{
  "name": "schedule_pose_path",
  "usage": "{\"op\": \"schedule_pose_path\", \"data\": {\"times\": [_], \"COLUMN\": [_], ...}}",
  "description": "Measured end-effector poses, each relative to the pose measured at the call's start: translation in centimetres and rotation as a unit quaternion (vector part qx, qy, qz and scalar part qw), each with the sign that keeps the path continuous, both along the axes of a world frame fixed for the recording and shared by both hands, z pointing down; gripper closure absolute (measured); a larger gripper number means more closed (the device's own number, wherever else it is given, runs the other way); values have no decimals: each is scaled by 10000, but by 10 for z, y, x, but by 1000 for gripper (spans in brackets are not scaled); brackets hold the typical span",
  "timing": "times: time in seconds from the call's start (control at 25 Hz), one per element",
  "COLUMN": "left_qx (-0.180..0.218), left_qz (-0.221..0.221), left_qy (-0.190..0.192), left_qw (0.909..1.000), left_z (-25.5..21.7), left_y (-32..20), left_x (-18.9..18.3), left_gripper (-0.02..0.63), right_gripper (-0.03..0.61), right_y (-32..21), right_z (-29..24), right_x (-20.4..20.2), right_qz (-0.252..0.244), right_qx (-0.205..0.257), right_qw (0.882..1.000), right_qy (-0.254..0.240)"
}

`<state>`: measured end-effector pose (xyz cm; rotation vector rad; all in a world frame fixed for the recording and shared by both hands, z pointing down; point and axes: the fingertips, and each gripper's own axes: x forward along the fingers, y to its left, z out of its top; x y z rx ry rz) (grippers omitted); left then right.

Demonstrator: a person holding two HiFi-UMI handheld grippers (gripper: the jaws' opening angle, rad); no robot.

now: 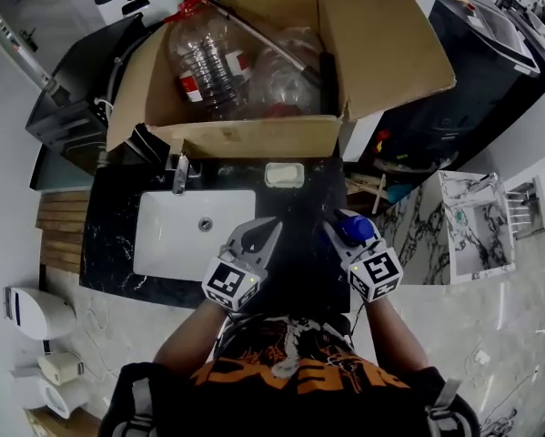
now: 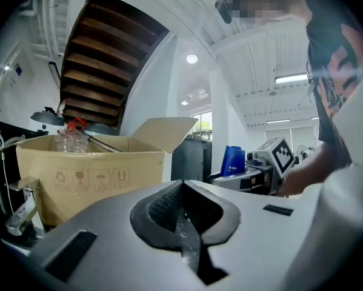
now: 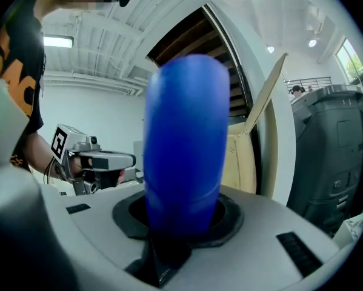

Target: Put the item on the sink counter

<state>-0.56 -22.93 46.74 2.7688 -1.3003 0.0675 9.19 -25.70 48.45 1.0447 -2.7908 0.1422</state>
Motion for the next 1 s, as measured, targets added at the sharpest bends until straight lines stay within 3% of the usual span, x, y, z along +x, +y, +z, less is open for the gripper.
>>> {"op": "schedule_pose_path", "data": {"times": [0.48, 1.0], "left_qx": [-121, -265], "left_qz": [421, 284], "left_qy": [-50, -99], "left_qw": [9990, 9992], "left_z": [28, 51], "left_y": [-12, -17], "left_x": [46, 47], "left_gripper": [595, 595], "right_gripper": [449, 449], "right_y": [-9, -15], "right_z": [31, 90], "right_x": [24, 3], "right_qz": [165, -127], "right_qx": [-102, -372], "right_qw": [9994, 9963], "right_qy": [269, 770]}}
